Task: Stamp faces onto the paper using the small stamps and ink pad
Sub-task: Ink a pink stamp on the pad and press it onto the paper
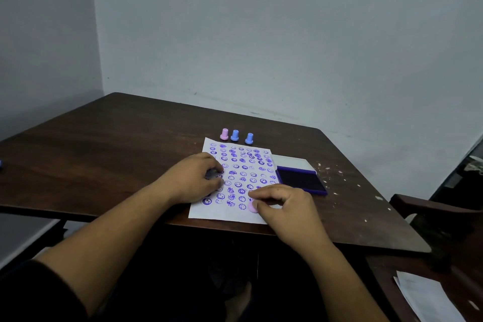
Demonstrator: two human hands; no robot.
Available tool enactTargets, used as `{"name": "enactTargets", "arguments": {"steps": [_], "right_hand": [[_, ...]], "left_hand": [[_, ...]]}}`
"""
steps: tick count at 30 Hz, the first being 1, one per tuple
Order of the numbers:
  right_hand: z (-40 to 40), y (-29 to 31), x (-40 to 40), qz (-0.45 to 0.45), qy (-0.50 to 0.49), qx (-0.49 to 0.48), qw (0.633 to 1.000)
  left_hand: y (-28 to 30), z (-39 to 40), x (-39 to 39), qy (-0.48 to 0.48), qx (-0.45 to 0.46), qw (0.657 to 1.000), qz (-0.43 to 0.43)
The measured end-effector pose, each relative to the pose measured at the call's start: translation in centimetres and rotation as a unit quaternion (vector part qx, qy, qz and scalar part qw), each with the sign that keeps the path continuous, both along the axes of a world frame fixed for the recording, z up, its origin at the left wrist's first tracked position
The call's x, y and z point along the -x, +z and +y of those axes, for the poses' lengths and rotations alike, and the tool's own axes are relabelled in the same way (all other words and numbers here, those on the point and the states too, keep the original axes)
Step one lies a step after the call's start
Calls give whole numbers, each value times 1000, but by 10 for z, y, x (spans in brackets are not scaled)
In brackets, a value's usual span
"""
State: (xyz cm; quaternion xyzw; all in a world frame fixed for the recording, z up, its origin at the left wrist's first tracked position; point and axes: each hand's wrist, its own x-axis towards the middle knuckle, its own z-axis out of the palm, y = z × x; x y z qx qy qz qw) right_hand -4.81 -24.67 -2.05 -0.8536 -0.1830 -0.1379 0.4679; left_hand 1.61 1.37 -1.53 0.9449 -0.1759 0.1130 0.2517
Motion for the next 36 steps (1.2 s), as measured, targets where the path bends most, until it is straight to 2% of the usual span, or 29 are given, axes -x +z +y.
{"name": "enactTargets", "arguments": {"steps": [22, 26, 29, 36], "right_hand": [[1, 1, 3, 10, -10, 6, 1000], [-2, 7, 1, 38, -18, -77, 996], [-10, 25, -6, 28, -43, -132, 990], [-20, 75, -41, -7, -52, -122, 991]], "left_hand": [[0, 0, 2, 1, 3, 1000, -4], [1, 0, 2, 0, 3, 1000, 0], [2, 0, 3, 0, 3, 1000, 2], [3, 0, 3, -1, -4, 1000, 9]]}}
